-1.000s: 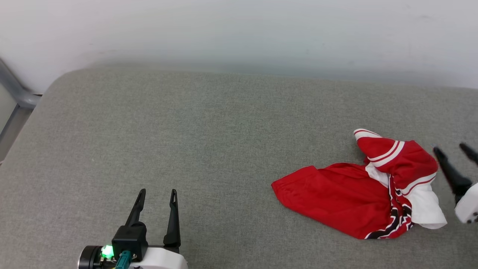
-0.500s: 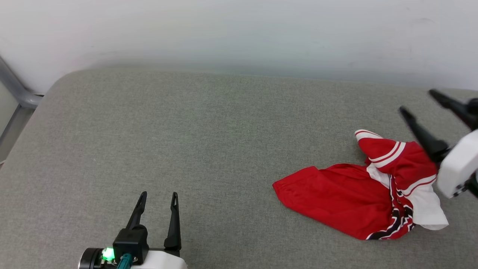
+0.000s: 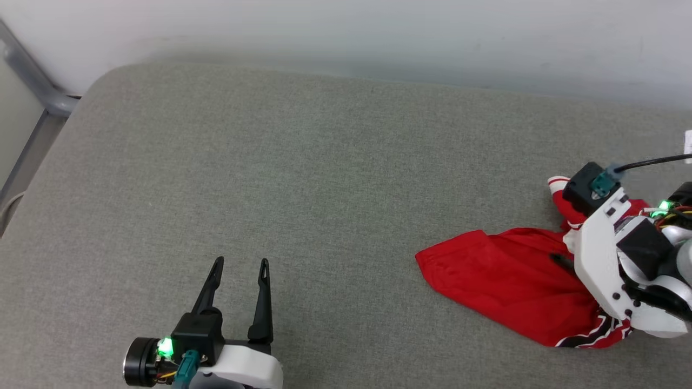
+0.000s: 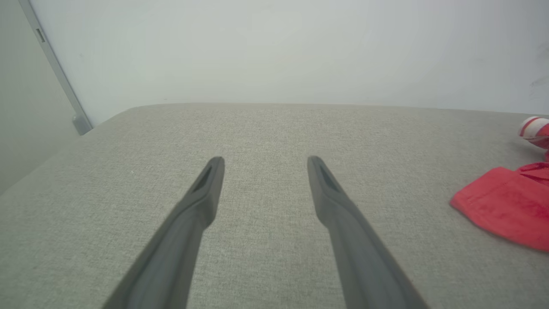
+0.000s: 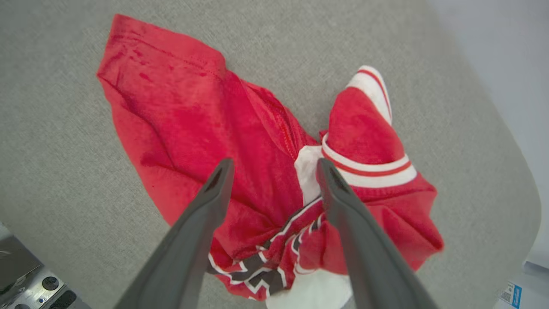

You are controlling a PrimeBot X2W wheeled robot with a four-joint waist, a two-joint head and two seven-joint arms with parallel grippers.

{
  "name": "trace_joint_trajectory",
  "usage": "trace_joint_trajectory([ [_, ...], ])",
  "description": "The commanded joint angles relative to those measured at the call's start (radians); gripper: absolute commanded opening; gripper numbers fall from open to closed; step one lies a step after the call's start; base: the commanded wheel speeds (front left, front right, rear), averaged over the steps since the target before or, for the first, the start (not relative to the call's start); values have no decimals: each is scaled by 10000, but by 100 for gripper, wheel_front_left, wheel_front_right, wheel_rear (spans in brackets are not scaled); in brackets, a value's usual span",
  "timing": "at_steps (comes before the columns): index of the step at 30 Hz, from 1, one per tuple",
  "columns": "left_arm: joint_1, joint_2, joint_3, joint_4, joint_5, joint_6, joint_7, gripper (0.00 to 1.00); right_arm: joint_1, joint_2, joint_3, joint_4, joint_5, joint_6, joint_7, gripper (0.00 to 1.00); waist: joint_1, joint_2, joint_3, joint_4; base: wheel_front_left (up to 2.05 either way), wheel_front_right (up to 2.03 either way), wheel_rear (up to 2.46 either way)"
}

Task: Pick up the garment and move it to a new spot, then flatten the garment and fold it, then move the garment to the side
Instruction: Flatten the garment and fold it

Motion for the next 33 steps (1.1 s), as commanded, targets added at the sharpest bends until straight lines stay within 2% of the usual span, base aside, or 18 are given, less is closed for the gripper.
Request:
trace_joint_trajectory([
  [1,-180,-2,-32,-42,-42,55,-26,100,-226,59,260,277,117,-14,128,100,0,0,263,184,0,0,0],
  [10,-746,-6,-312,-107,-247,212,-26,100,-1295,364,2772,2449,336,-13,195,100,0,0,1099,654,0,0,0],
  [19,-919,-6,-373,-97,-293,315,-26,100,-1339,543,5461,3608,1167,7,253,100,0,0,1308,760,0,0,0],
  [20,-931,-6,-384,-96,-298,333,-26,100,-1415,530,5602,3635,1230,9,173,70,0,0,1320,750,0,0,0],
  [21,-943,-6,-376,-94,-301,336,-26,100,-1500,551,5673,3649,1275,7,-8,24,0,0,1327,733,0,0,0],
  [22,-947,-7,-362,-84,-300,349,-26,100,-1599,607,5699,3710,1379,6,-188,0,0,0,1317,706,0,0,0],
  [29,-664,-4,-167,24,-165,284,-26,100,-2734,1156,5247,3731,1895,-13,-2616,0,0,0,806,395,0,0,0],
  [33,-472,-6,-81,38,-95,230,-26,100,-3230,1108,5004,3367,2047,-16,-3806,0,0,0,389,214,0,0,0],
])
